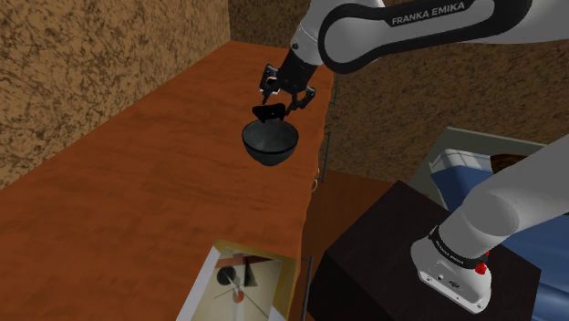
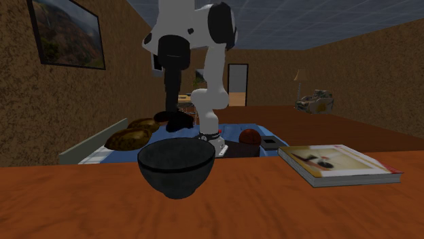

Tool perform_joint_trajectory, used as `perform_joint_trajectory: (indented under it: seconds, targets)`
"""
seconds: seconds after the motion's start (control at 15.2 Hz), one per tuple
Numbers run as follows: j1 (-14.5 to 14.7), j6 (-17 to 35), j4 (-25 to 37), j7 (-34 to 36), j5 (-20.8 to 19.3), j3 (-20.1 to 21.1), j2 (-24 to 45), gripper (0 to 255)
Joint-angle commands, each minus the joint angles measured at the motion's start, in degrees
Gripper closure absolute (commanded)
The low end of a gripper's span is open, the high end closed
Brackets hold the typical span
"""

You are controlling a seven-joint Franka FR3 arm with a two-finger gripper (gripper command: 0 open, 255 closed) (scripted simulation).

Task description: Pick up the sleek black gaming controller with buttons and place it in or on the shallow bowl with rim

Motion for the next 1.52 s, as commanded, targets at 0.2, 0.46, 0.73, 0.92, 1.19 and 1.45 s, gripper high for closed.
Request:
perform_joint_trajectory:
  seconds: [0.2,0.46,0.73,0.92,1.19,1.45]
  targets:
    - [0.11,3.94,-2.94,-0.18,0.02,0.55,1.05,255]
    - [0.11,7.17,-5.0,-0.12,-0.25,1.09,2.32,255]
    - [0.07,9.46,-6.35,0.01,-0.57,1.48,3.35,255]
    - [0.07,9.46,-6.34,0.01,-0.57,1.48,3.35,255]
    - [0.07,9.46,-6.34,0.01,-0.57,1.48,3.35,0]
    - [0.07,9.46,-6.34,0.01,-0.57,1.48,3.35,0]
